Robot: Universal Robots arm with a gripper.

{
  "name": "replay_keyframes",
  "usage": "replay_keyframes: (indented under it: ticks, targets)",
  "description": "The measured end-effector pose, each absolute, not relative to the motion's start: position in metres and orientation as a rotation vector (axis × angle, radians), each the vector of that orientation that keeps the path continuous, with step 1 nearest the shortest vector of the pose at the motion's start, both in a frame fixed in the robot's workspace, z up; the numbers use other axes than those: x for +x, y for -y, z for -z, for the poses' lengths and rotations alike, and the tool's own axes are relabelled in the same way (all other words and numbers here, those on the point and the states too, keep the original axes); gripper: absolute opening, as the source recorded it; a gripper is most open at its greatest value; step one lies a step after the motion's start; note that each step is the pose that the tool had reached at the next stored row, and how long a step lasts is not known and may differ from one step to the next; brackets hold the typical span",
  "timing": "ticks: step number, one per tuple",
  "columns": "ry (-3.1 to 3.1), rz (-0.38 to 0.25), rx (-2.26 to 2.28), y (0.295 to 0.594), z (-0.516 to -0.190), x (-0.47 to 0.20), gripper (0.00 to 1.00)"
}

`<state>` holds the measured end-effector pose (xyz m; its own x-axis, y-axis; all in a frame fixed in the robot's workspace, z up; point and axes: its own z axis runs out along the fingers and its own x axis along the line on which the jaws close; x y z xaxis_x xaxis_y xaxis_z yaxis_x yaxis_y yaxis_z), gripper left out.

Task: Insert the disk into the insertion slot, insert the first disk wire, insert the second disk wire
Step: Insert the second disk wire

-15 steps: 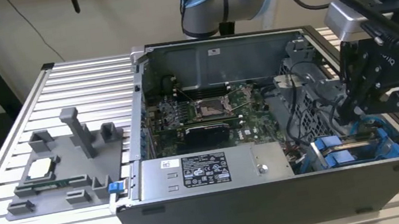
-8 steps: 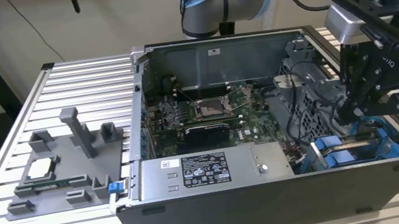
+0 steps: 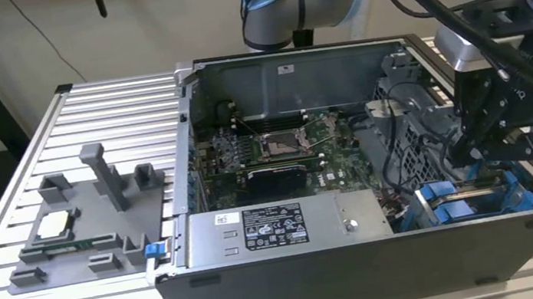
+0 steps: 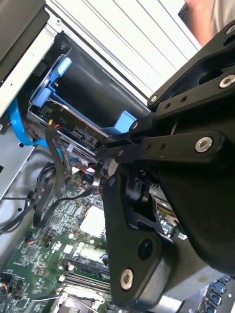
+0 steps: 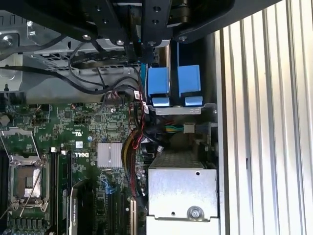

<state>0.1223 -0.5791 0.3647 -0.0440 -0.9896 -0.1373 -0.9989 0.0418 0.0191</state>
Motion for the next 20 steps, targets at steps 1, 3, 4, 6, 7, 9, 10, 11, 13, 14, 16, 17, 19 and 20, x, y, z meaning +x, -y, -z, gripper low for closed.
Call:
replay_keyframes:
  ticks: [1,3,4,6,7,9,10,11,13,14,16,17,19,20]
  targets:
    - [-2.199,-0.174,-2.107,0.5802,-0.3641,0.1227,0.00]
    - [-2.195,-0.179,-2.102,0.5816,-0.3623,0.1230,0.00]
    - [-2.194,-0.180,-2.102,0.5821,-0.3620,0.1234,0.00]
    - [-2.193,-0.182,-2.101,0.5841,-0.3618,0.1237,0.00]
    - [-2.193,-0.182,-2.102,0.5853,-0.3618,0.1238,0.00]
    - [-2.191,-0.177,-2.103,0.5857,-0.3614,0.1238,0.00]
    - [-2.189,-0.170,-2.103,0.5858,-0.3611,0.1238,0.00]
    - [-2.187,-0.161,-2.103,0.5859,-0.3609,0.1239,0.00]
    - [-2.183,-0.142,-2.102,0.5860,-0.3603,0.1239,0.00]
    - [-2.184,-0.133,-2.104,0.5860,-0.3600,0.1239,0.00]
    - [-2.187,-0.115,-2.107,0.5860,-0.3592,0.1239,0.00]
    - [-2.186,-0.109,-2.108,0.5861,-0.3585,0.1241,0.00]
    - [-2.184,-0.101,-2.106,0.5861,-0.3574,0.1244,0.00]
    - [-2.183,-0.099,-2.106,0.5861,-0.3573,0.1246,0.00]
